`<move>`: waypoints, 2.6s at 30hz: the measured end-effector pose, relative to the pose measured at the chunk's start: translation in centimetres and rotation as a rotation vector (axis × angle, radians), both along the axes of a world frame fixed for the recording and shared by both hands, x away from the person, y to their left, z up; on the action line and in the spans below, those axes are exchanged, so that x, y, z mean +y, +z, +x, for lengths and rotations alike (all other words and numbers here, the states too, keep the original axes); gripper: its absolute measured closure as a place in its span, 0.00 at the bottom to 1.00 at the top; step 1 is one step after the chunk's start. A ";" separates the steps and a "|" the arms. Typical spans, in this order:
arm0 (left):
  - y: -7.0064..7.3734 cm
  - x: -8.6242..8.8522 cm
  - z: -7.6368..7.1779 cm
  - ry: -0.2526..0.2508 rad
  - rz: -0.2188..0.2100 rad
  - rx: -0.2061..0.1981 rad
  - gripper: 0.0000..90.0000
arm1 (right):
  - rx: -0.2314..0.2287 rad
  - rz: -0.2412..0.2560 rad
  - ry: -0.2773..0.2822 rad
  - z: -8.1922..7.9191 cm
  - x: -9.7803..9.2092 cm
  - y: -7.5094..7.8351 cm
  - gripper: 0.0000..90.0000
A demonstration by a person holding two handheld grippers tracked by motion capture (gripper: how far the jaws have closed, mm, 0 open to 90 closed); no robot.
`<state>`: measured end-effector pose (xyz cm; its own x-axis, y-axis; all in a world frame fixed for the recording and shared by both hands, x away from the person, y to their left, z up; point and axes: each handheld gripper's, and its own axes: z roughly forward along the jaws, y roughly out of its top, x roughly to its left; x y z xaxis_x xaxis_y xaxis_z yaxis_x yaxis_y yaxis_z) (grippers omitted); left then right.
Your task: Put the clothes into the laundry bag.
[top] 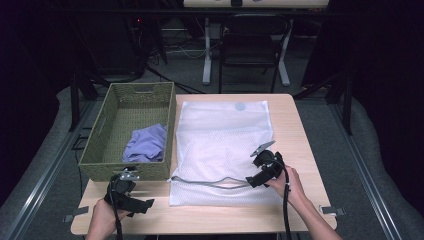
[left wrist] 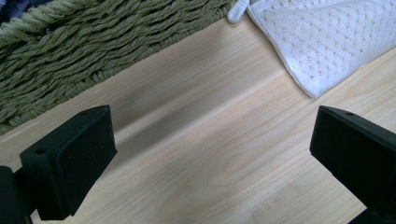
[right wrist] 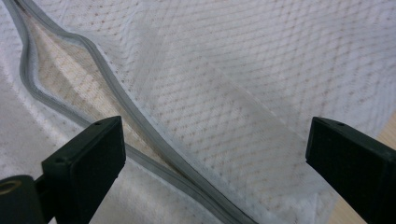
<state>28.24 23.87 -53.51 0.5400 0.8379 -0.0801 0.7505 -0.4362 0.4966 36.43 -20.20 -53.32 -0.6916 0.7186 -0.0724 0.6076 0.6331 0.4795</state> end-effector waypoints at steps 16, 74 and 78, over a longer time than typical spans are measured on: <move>0.0 -0.1 0.0 -0.004 0.004 0.004 0.00 | 0.037 -0.014 0.058 0.8 2.9 -1.6 0.10; 0.0 0.1 0.0 -0.024 -0.001 0.021 0.01 | 0.035 0.071 0.070 0.9 4.9 -1.9 0.97; 0.0 0.1 0.0 -0.026 -0.003 0.016 0.01 | 0.014 0.081 0.064 0.7 4.9 -1.4 0.98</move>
